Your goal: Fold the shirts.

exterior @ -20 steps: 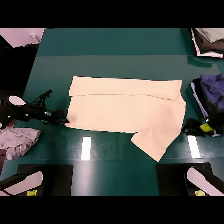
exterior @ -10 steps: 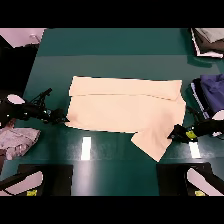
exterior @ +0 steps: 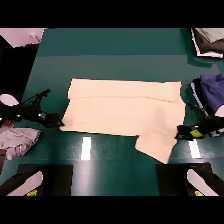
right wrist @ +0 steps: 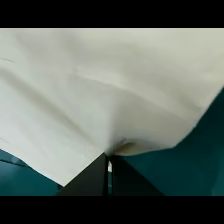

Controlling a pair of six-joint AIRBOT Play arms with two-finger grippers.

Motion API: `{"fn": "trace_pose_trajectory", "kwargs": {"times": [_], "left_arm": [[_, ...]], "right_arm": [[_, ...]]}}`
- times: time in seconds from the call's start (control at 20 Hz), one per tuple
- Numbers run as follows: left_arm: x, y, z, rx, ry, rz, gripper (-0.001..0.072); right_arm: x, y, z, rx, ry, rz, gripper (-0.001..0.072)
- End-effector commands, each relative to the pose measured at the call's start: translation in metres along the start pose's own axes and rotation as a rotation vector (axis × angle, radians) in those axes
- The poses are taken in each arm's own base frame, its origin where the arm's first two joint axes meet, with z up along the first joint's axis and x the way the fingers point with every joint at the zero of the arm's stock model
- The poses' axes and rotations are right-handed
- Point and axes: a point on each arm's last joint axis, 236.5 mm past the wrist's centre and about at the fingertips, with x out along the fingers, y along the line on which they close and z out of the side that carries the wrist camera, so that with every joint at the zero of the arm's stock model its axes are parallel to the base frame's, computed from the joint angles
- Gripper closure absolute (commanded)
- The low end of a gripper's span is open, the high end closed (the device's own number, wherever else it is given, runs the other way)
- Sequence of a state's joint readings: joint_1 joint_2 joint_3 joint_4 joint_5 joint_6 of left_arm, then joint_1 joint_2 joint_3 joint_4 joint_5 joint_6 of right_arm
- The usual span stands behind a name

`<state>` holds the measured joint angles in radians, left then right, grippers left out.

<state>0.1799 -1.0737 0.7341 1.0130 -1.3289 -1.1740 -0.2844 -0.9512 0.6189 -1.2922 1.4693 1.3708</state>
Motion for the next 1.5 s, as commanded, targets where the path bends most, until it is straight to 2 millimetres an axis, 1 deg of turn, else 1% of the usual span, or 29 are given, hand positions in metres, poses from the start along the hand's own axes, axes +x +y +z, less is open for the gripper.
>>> {"fn": "trace_pose_trajectory", "kwargs": {"times": [0.0, 0.05, 0.1, 0.15, 0.2, 0.3, 0.35, 0.45, 0.55, 0.65, 0.8, 0.95, 1.05, 1.2, 1.3, 1.35, 1.4, 1.45], "left_arm": [[-0.033, -0.007, -0.036, 0.041, 0.027, 0.086, 0.0684], [-0.042, -0.015, -0.044, 0.037, 0.013, 0.088, 0.0684], [-0.047, -0.022, -0.045, 0.027, -0.014, 0.081, 0.0684], [-0.051, -0.029, -0.041, 0.025, -0.051, 0.067, 0.0684], [-0.051, -0.034, -0.035, 0.016, -0.079, 0.044, 0.0683], [-0.054, -0.042, -0.011, 0.012, -0.181, 0.014, 0.0683], [-0.058, -0.042, 0.005, 0.009, -0.249, 0.011, 0.0684], [-0.065, -0.039, 0.028, 0.003, -0.353, 0.023, 0.0684], [-0.067, -0.035, 0.04, -0.004, -0.394, 0.033, 0.0684], [-0.058, -0.027, 0.048, -0.032, -0.382, 0.031, 0.0683], [-0.043, -0.017, 0.064, -0.068, -0.379, 0.01, 0.0684], [-0.033, -0.011, 0.088, -0.086, -0.417, -0.024, 0.0683], [-0.034, -0.008, 0.104, -0.085, -0.413, -0.025, 0.0683], [-0.039, -0.002, 0.134, -0.062, -0.432, -0.014, 0.0683], [-0.038, 0.003, 0.149, -0.072, -0.441, -0.014, 0.0682], [-0.036, 0.007, 0.157, -0.081, -0.449, -0.012, 0.0637], [-0.035, 0.012, 0.164, -0.096, -0.463, -0.011, 0.0312], [-0.037, 0.012, 0.172, -0.116, -0.492, -0.02, 0.0105]], "right_arm": [[-0.039, -0.009, -0.028, -0.049, -0.02, -0.112, 0.069], [-0.047, -0.008, -0.031, -0.059, -0.057, -0.127, 0.069], [-0.053, -0.006, -0.033, -0.07, -0.103, -0.135, 0.069], [-0.058, -0.005, -0.031, -0.079, -0.151, -0.143, 0.0691], [-0.063, -0.004, -0.028, -0.086, -0.194, -0.15, 0.0691], [-0.068, 0.003, -0.018, -0.099, -0.266, -0.132, 0.0691], [-0.071, 0.011, -0.009, -0.105, -0.297, -0.104, 0.069], [-0.084, 0.025, 0.014, -0.121, -0.352, -0.053, 0.0691], [-0.1, 0.027, 0.04, -0.122, -0.39, -0.051, 0.0691], [-0.11, 0.025, 0.066, -0.119, -0.393, -0.052, 0.0691], [-0.114, 0.021, 0.094, -0.125, -0.363, -0.049, 0.069], [-0.111, 0.016, 0.121, -0.12, -0.331, -0.045, 0.0691], [-0.108, 0.012, 0.135, -0.114, -0.309, -0.041, 0.069], [-0.105, 0.009, 0.156, -0.111, -0.29, -0.037, 0.069], [-0.102, 0.011, 0.171, -0.123, -0.286, -0.037, 0.0688], [-0.1, 0.013, 0.181, -0.131, -0.292, -0.038, 0.0683], [-0.098, 0.019, 0.193, -0.144, -0.313, -0.032, 0.0577], [-0.099, 0.028, 0.21, -0.147, -0.355, -0.006, 0.0306]]}}
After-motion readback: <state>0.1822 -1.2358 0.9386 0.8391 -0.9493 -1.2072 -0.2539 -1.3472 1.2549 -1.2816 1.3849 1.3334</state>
